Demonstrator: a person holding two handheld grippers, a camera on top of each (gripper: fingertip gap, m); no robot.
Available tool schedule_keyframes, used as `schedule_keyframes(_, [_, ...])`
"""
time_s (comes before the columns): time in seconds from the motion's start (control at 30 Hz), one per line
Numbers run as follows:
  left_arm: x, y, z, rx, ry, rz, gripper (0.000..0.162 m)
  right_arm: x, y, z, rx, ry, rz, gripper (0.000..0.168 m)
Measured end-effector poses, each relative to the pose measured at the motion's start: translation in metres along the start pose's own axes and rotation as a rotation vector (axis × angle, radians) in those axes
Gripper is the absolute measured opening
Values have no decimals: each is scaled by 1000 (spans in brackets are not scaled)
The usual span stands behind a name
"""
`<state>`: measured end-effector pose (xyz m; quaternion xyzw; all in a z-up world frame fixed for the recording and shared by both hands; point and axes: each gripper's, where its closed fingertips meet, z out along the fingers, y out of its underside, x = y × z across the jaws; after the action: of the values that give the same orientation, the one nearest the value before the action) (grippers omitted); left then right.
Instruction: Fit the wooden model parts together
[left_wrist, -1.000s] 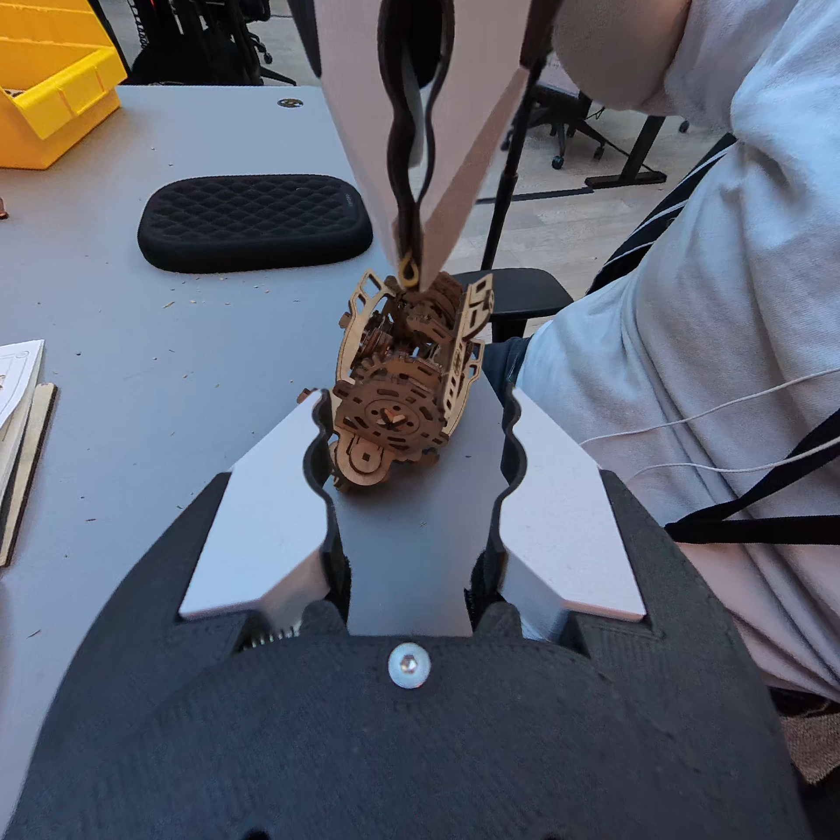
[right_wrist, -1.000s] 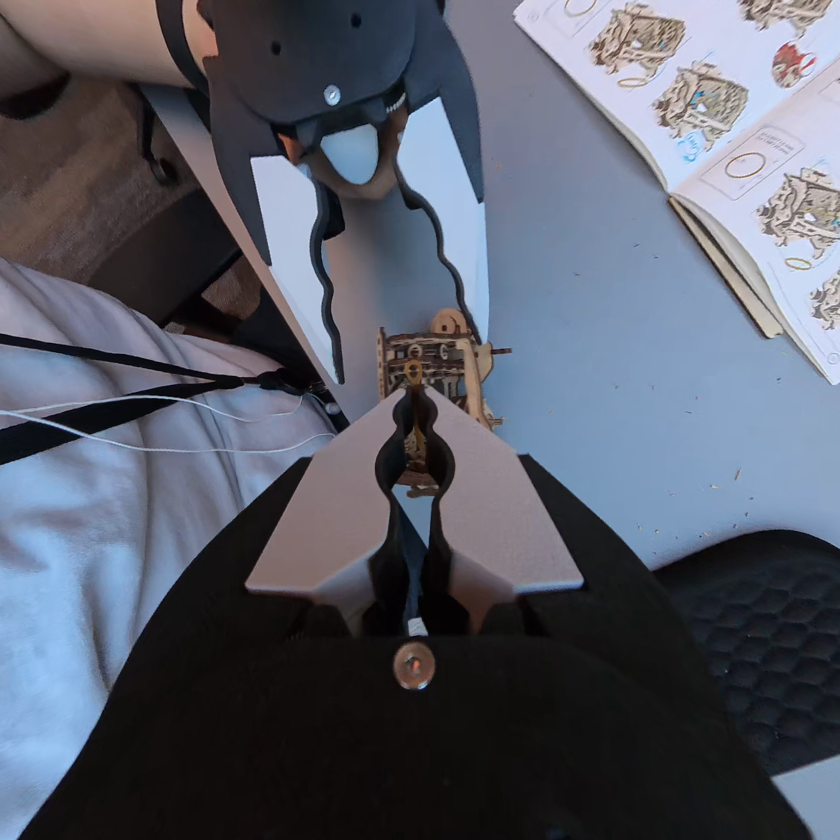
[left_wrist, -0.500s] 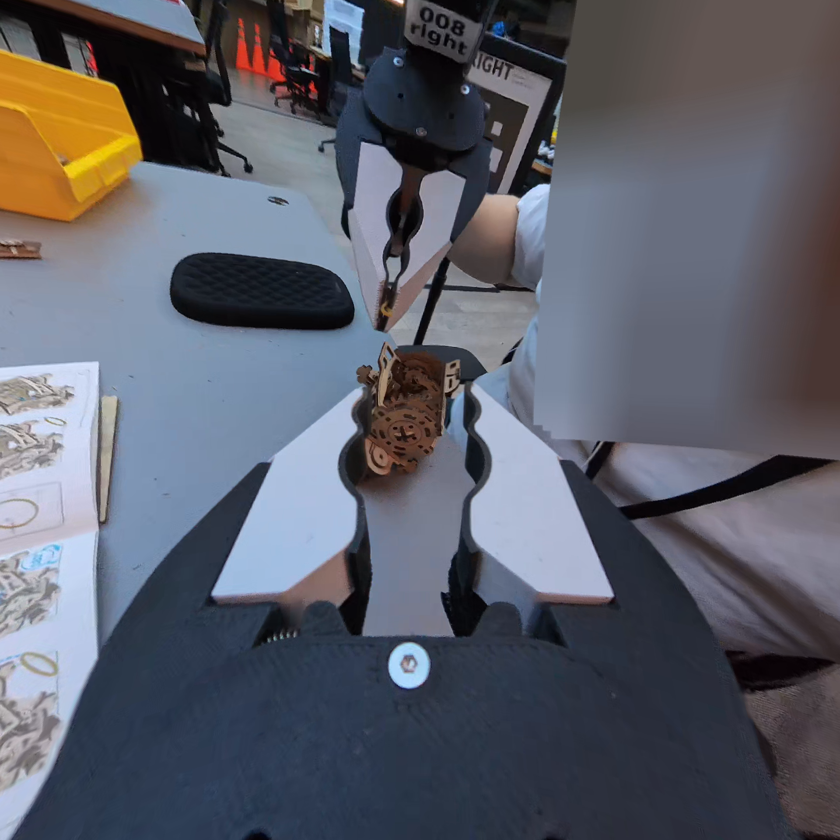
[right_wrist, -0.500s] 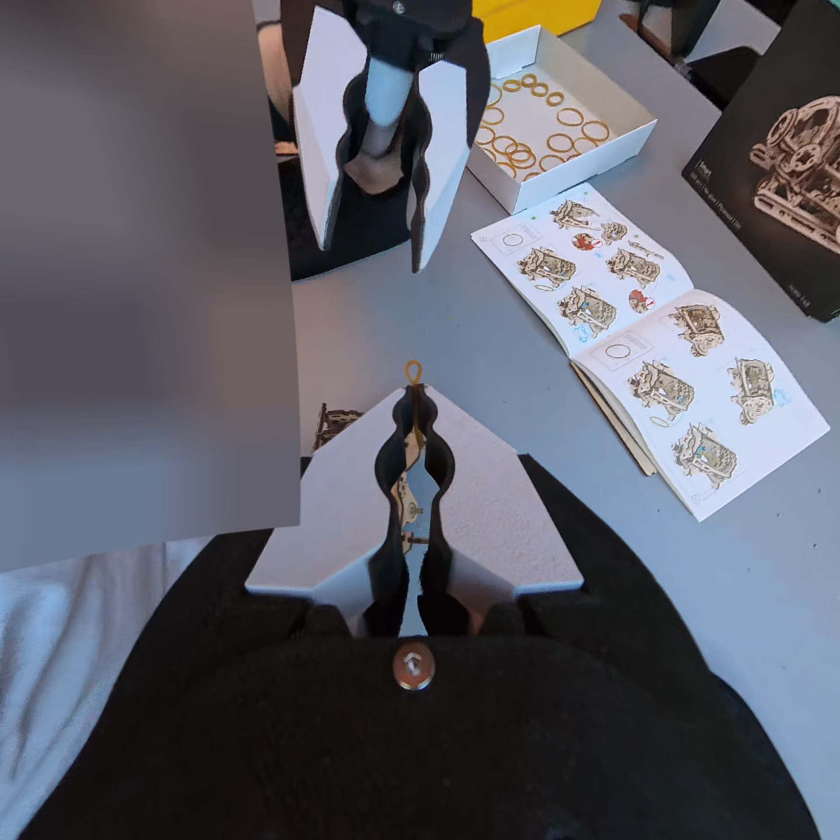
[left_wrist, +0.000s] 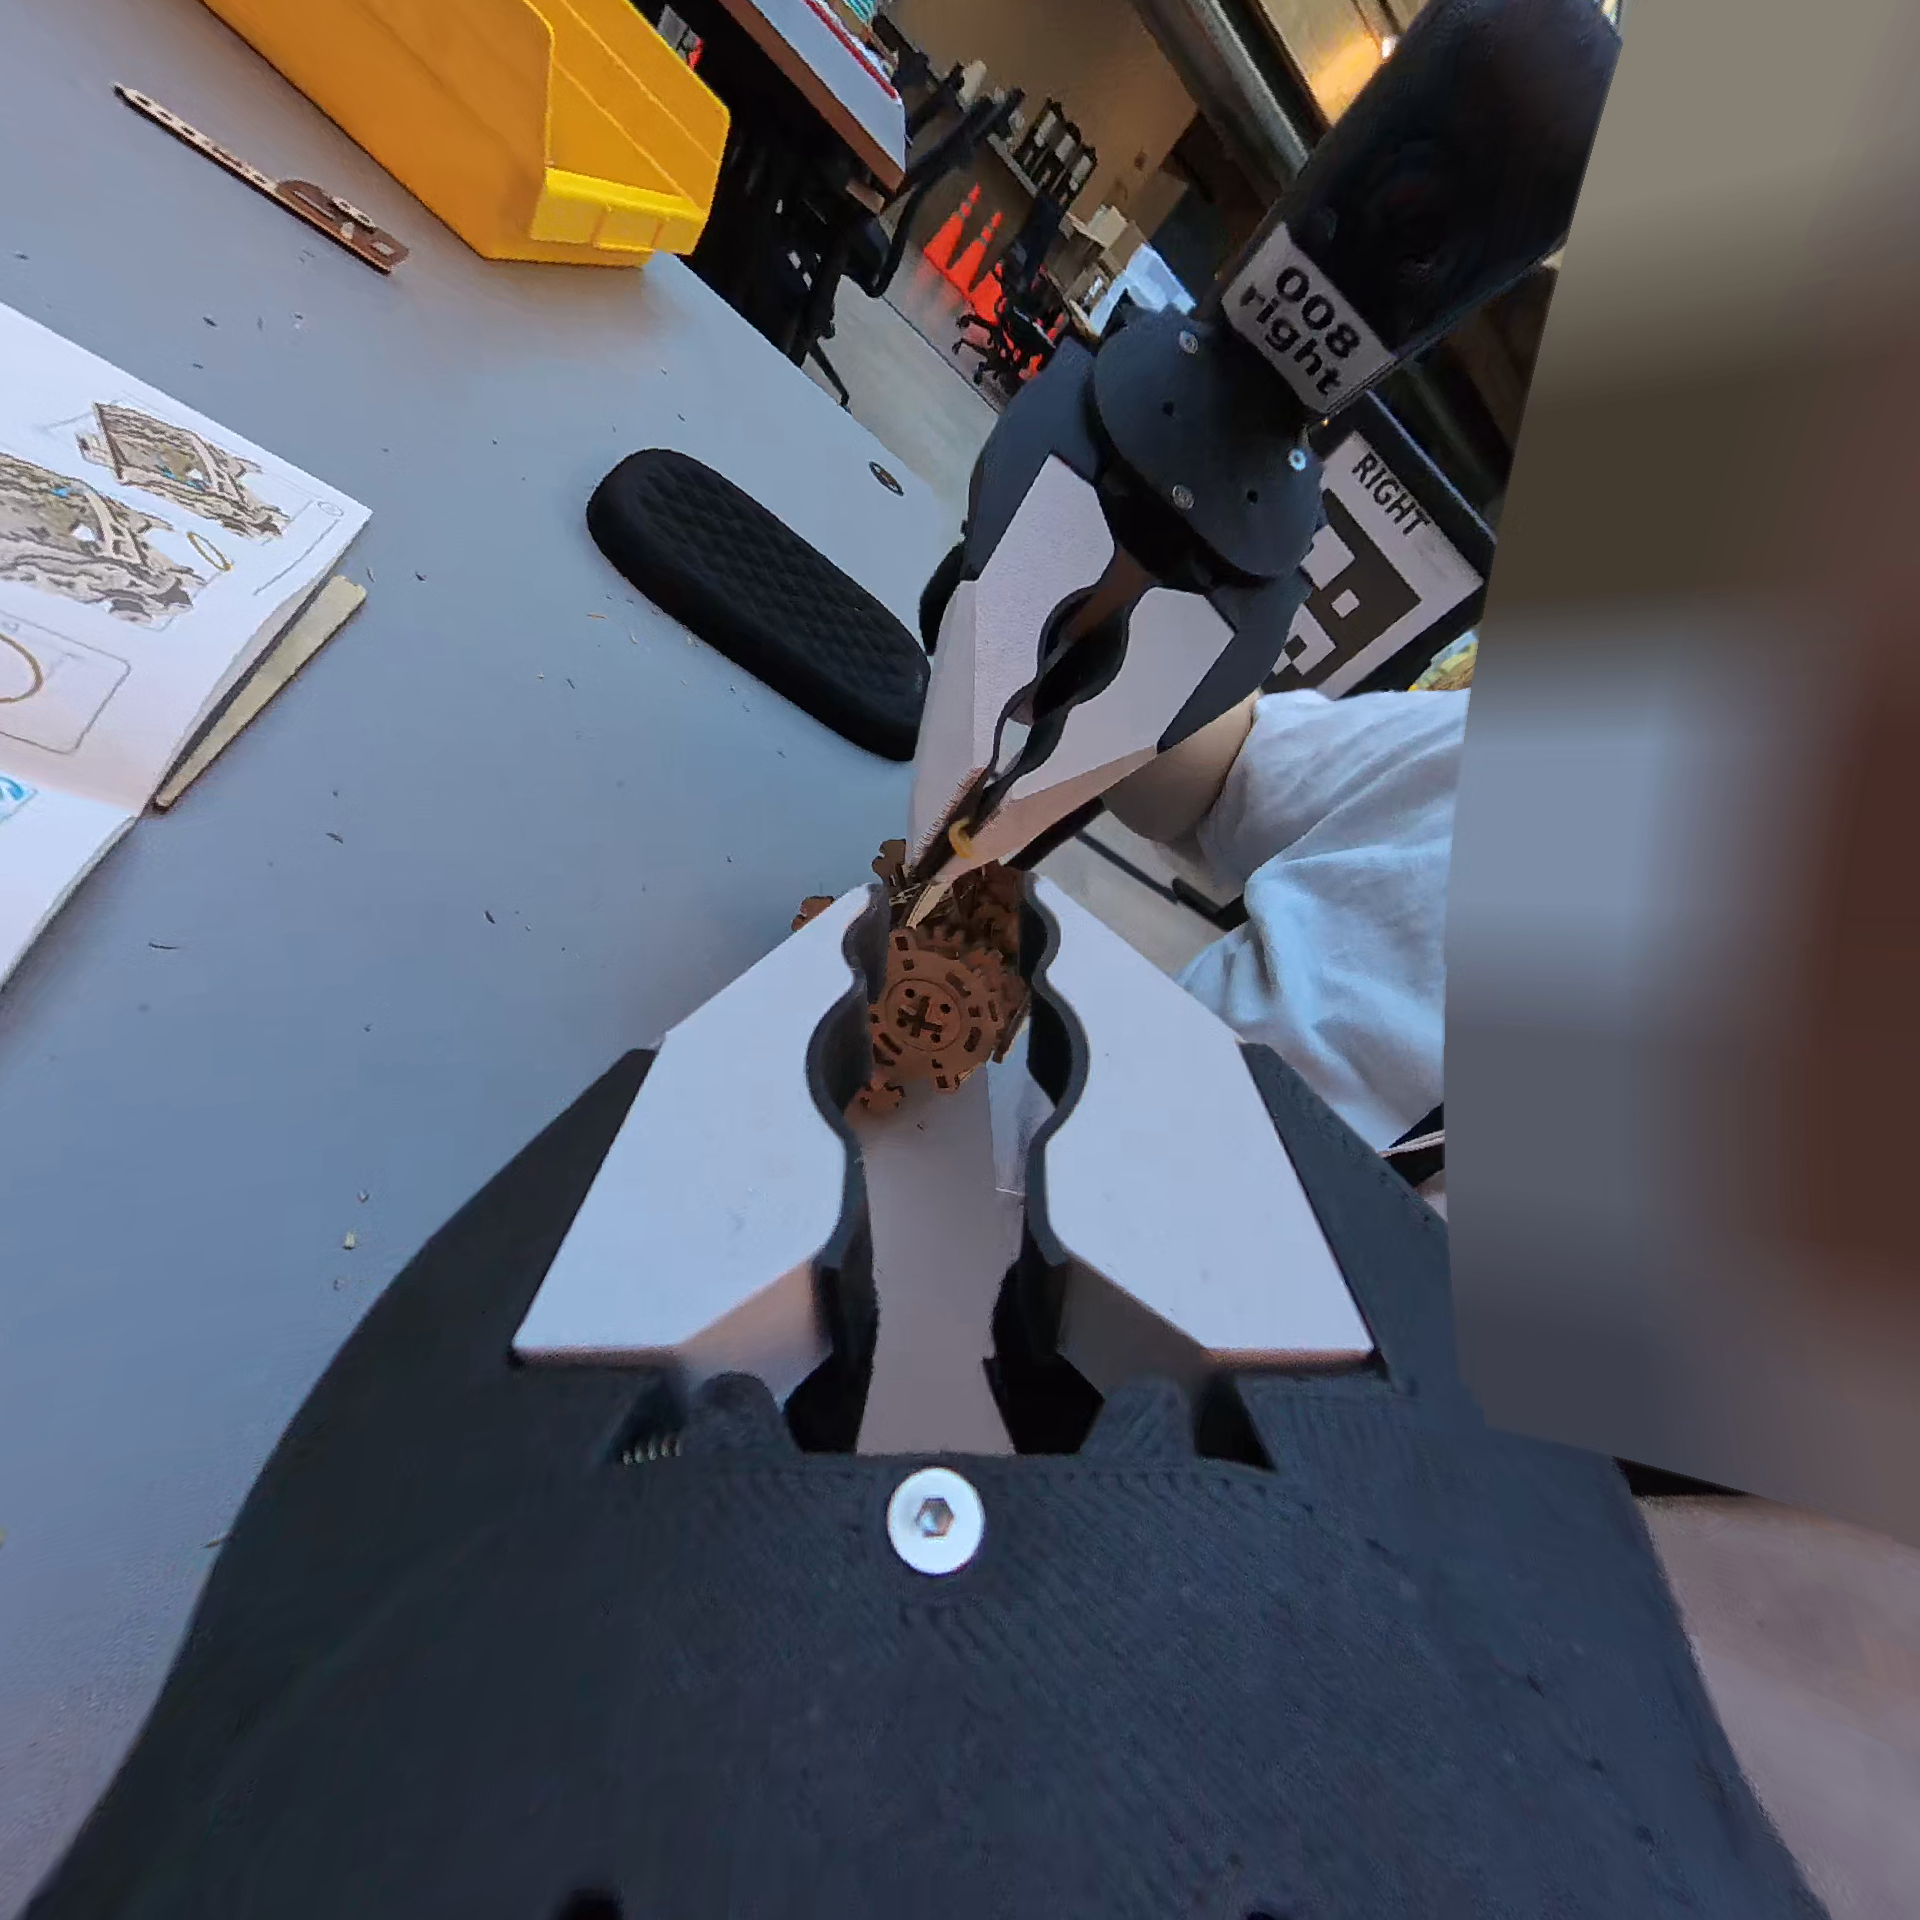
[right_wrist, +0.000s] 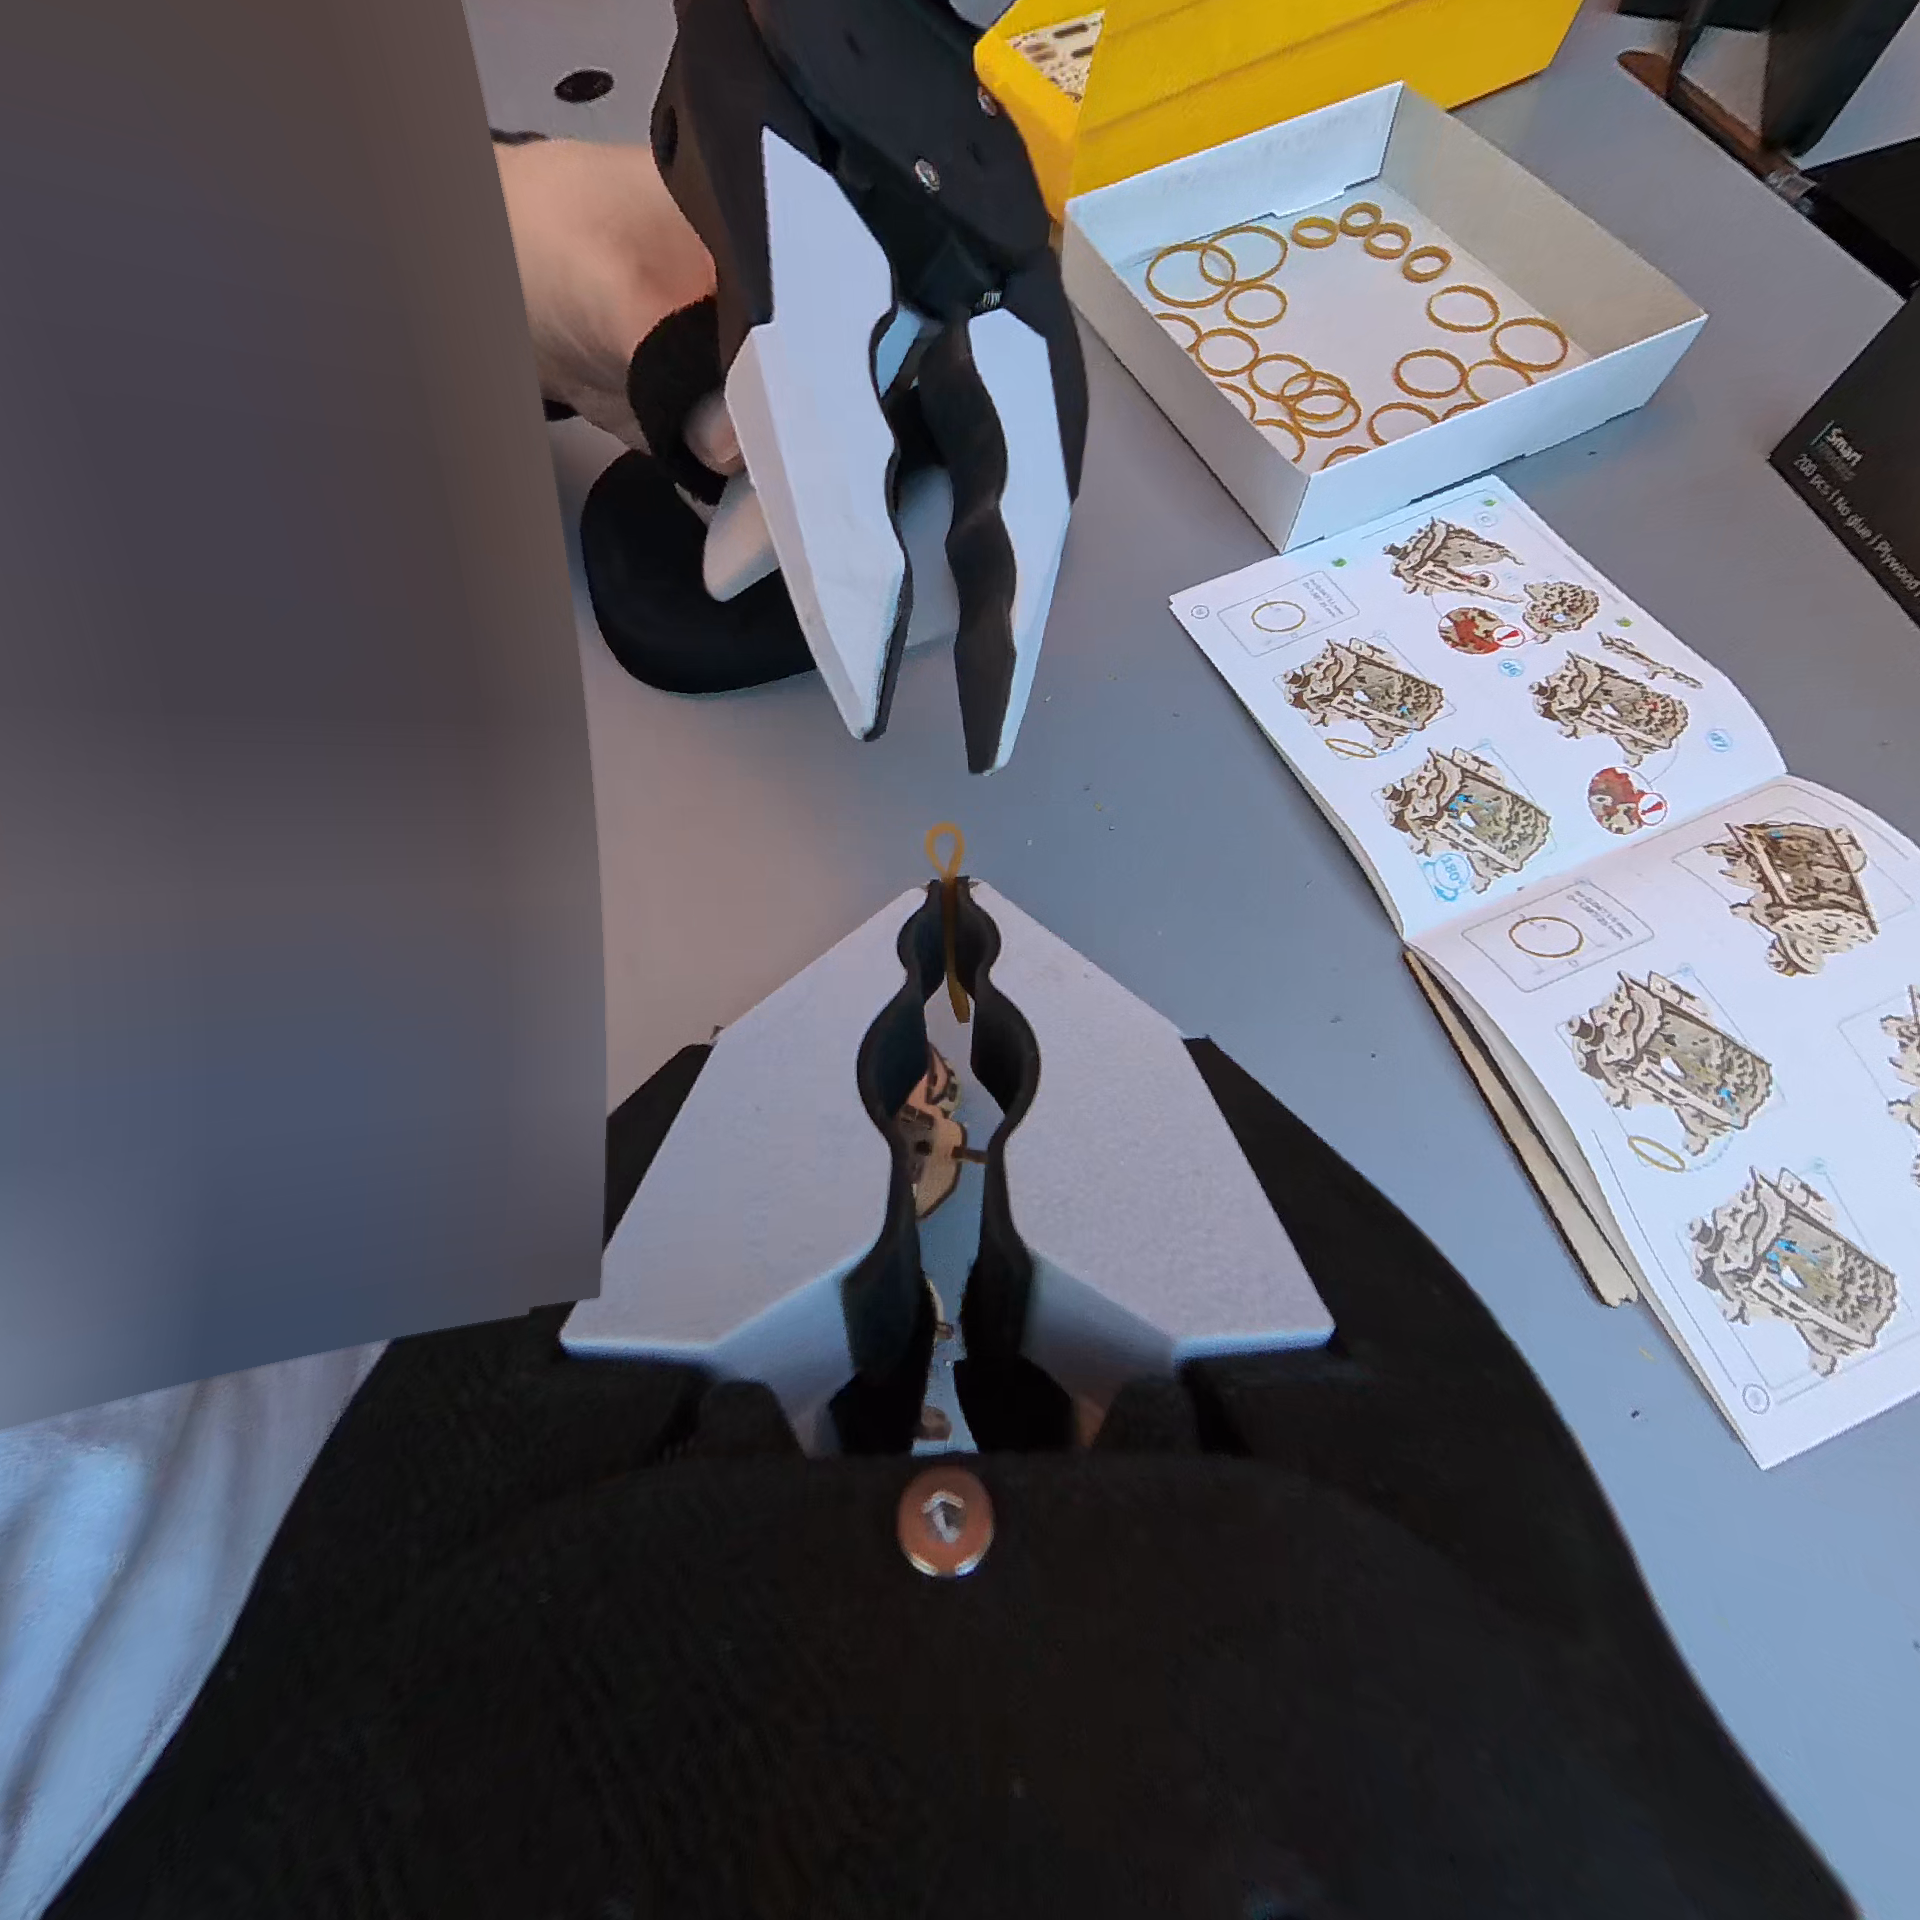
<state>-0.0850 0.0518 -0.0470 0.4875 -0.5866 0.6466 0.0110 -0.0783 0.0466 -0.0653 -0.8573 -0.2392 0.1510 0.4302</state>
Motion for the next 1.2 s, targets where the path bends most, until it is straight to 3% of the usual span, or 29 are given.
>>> schedule_keyframes(0.03, [-1, 1, 0, 5, -5, -10, 22, 1, 0, 1, -5, 3, -5, 0])
schedule_keyframes(0.63, [-11, 0, 9, -14, -118, 71, 13, 8, 11, 9, -67, 69, -56, 0])
schedule_keyframes(1.2, [-12, 7, 26, -38, 4, -49, 0, 9, 15, 8, -76, 107, -117, 0])
